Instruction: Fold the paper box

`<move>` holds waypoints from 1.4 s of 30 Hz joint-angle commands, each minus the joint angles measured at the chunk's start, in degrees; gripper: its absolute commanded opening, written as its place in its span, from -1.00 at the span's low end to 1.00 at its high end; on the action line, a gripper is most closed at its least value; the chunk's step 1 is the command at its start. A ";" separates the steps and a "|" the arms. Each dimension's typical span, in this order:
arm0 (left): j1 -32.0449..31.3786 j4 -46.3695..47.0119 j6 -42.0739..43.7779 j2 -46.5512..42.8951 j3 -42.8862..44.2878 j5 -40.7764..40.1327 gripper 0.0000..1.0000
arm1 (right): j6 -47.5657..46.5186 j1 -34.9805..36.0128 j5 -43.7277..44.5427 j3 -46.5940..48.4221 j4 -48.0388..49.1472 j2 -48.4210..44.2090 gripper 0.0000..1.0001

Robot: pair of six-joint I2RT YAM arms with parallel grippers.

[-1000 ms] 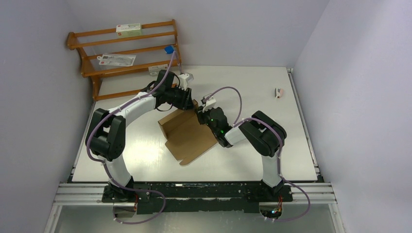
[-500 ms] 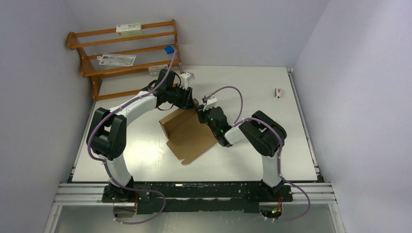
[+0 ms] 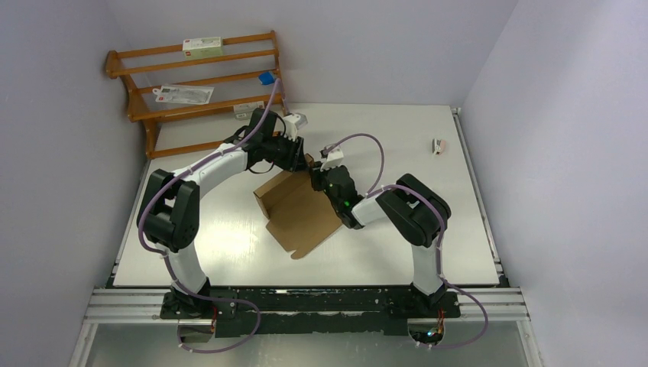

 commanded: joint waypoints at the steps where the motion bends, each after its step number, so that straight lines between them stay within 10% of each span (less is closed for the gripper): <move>1: -1.77 -10.56 -1.00 1.59 -0.04 4.68 -0.29 | -1.32 -2.21 1.57 1.71 5.01 0.04 -0.46; 34: -2.39 -6.64 5.45 -17.76 -3.80 -18.29 0.57 | -2.10 -5.23 -12.31 -11.93 -18.21 -29.70 0.97; 42: -12.53 -14.71 6.15 -21.66 -1.78 -41.82 0.56 | 15.27 -10.93 -9.84 -16.93 -28.80 -42.24 1.00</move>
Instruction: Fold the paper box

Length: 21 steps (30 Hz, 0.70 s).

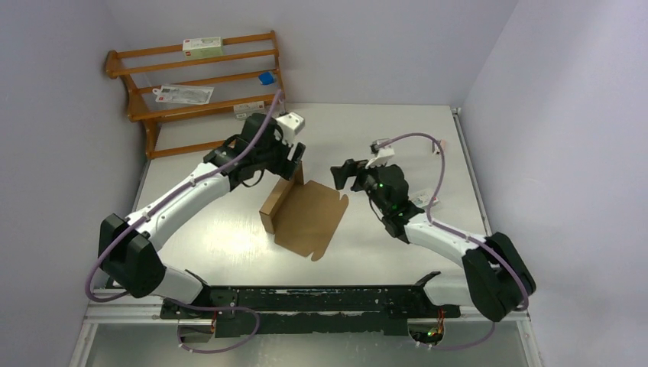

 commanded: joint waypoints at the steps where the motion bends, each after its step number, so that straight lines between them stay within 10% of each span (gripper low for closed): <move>1: -7.34 -6.69 0.11 -1.18 2.12 -18.21 0.56 | 12.61 -2.74 2.63 -1.81 -9.49 -4.01 1.00; 11: -26.04 -24.40 -13.53 11.39 9.27 -53.98 0.44 | 21.18 -3.25 9.90 -8.39 -13.52 -10.56 0.98; 21: -29.24 -41.88 -25.19 27.84 17.71 -72.71 0.30 | 21.14 -3.35 19.05 -13.90 -10.65 -17.38 0.96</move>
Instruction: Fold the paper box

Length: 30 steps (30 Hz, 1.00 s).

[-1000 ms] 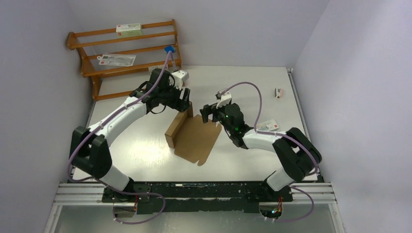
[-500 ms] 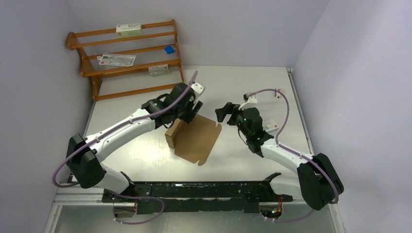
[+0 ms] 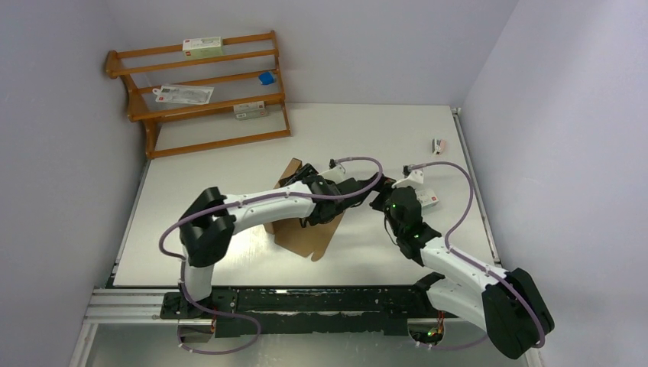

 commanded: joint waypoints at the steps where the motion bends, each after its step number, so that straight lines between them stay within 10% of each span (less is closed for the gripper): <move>1: -0.04 -10.24 -5.88 3.77 3.87 -13.00 0.28 | 1.10 -0.30 5.77 -2.13 2.45 -1.54 0.96; 12: 1.72 -1.34 2.81 6.16 2.63 -12.13 -0.28 | 1.34 -0.35 6.89 -2.76 3.23 -1.68 0.95; 30: 4.86 1.49 4.53 7.97 1.29 -11.56 -0.66 | 1.54 -0.33 7.20 -3.20 3.39 -2.13 0.94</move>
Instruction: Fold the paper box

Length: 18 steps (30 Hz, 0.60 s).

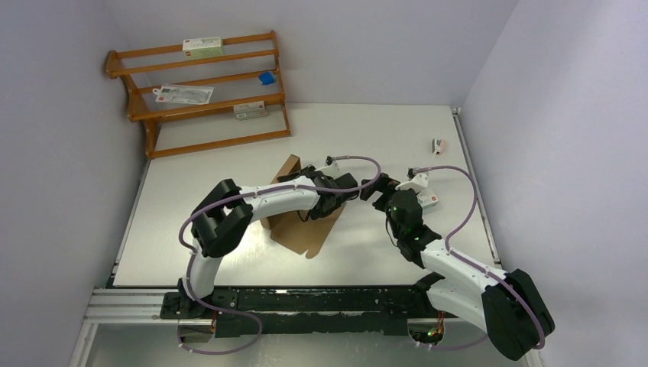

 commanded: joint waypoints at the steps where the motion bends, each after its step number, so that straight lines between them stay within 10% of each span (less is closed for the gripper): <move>1: 0.90 1.11 0.86 -0.99 0.25 -0.58 -0.70 | 0.67 -0.32 1.71 -0.83 1.18 -1.02 0.94; 18: 20.34 14.90 -2.75 -19.63 -16.34 37.93 -0.90 | -2.40 -0.33 -2.32 6.27 -11.76 -11.72 0.94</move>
